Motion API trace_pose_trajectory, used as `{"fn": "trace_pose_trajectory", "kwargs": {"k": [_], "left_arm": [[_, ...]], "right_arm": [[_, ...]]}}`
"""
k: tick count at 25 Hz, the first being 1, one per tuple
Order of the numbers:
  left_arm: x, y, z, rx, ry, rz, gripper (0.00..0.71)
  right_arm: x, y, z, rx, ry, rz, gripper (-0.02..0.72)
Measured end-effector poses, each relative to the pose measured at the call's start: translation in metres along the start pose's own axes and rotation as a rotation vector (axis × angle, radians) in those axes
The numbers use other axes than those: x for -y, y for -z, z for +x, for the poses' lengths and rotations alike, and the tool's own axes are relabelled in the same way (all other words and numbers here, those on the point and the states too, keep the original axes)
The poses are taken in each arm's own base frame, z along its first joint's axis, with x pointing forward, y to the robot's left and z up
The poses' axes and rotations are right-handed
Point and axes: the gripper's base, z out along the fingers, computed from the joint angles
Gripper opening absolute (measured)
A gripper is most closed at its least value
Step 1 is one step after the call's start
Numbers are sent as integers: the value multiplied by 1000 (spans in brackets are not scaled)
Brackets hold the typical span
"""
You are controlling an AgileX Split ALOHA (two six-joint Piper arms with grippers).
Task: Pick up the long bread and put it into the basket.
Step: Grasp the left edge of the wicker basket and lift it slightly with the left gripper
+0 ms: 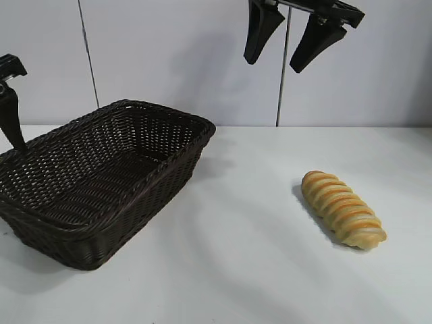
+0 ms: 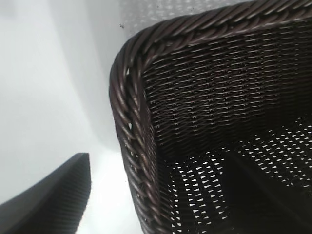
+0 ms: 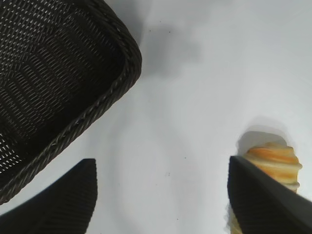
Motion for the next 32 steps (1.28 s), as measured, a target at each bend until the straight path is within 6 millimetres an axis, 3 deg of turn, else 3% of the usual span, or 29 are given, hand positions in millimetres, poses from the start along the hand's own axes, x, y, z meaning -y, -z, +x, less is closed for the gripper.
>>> {"fn": "trace_pose_trajectory", "kwargs": {"k": [4,27,32], "left_arm": [[0,-3,0,-1,1,-4,541],[-18,-84,3,-85,44,-78,540],[-18,-85,3,-87,30,-74,439]], "right_arm": [[0,0,0,0,0,0,540],[0,0,0,-1,0,1,540],[1,0,0,-1,2,6,540]]}}
